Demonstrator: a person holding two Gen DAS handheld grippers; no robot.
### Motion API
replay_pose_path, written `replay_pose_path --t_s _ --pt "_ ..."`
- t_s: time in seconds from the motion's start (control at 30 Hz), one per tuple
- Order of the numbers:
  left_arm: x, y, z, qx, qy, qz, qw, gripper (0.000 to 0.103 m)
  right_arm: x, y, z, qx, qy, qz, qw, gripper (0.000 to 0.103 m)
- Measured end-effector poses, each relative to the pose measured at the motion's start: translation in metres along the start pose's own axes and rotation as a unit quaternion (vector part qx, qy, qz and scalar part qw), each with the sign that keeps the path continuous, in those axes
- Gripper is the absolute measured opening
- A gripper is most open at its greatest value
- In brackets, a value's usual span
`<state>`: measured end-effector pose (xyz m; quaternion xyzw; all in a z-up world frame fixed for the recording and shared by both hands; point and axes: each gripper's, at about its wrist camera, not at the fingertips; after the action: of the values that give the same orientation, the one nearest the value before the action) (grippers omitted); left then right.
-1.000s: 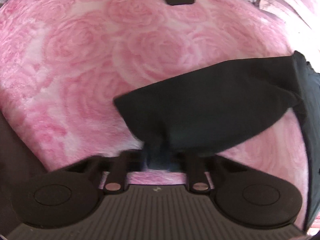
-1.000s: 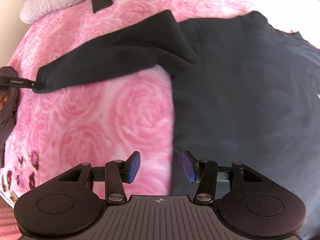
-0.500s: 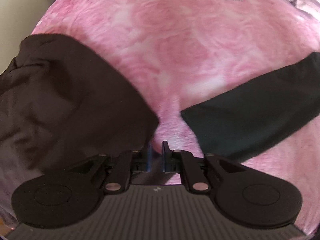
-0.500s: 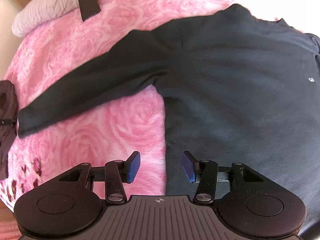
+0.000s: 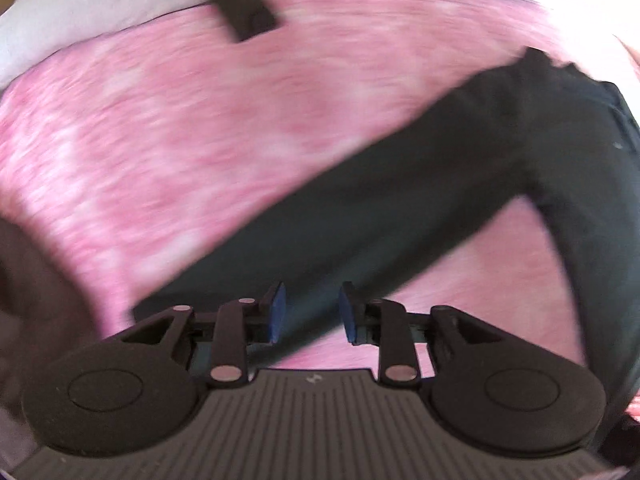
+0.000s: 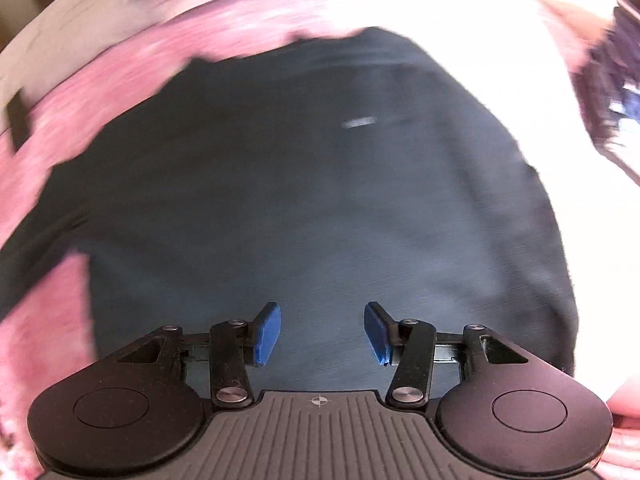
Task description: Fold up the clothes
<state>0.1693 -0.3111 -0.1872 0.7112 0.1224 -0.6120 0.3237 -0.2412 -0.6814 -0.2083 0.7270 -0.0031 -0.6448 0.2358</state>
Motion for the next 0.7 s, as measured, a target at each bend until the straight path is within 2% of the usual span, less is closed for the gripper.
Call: replay_pose_path --t_s 0.1,0.2,0.33,0.43,0.57,0.63,0.7 --pt "0.0 0.015 0.053 0.023 -0.011 0.0 0.9997 0.03 0.004 0.011 0.071 0.024 -0.024 0.013 0.999 0.05" --pt "0.01 0.028 0.128 0.046 -0.022 -0.018 0.9985 0.034 0.019 0.017 0.144 0.049 -0.034 0.011 0.998 0.05" --pt "0.026 0.042 0.229 0.091 -0.041 -0.045 0.994 0.039 0.037 0.023 0.22 0.081 -0.009 -0.001 0.997 0.05" --pt "0.034 0.048 0.284 0.11 -0.051 -0.055 0.9912 0.045 0.048 0.024 0.249 0.072 0.011 -0.017 0.997 0.05" --pt "0.04 0.04 0.299 0.105 -0.04 -0.077 0.9906 0.048 0.036 0.021 0.257 0.044 0.021 -0.001 0.999 0.05" --pt "0.041 0.039 0.287 0.087 -0.029 -0.079 0.9926 0.048 0.027 0.022 0.257 0.047 0.041 0.005 0.998 0.05" --pt "0.041 0.046 0.262 0.078 -0.012 -0.064 0.9949 0.048 0.02 0.025 0.244 0.031 0.066 0.01 0.997 0.05"
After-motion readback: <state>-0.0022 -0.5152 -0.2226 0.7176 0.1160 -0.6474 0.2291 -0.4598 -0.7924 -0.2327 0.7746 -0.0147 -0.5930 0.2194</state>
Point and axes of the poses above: each gripper's, at about its wrist camera, not at the fingertips, and x roughly the way its jaws point, z to its right, y to its top, and after that the axes turned 2 degrees about y, right-handed
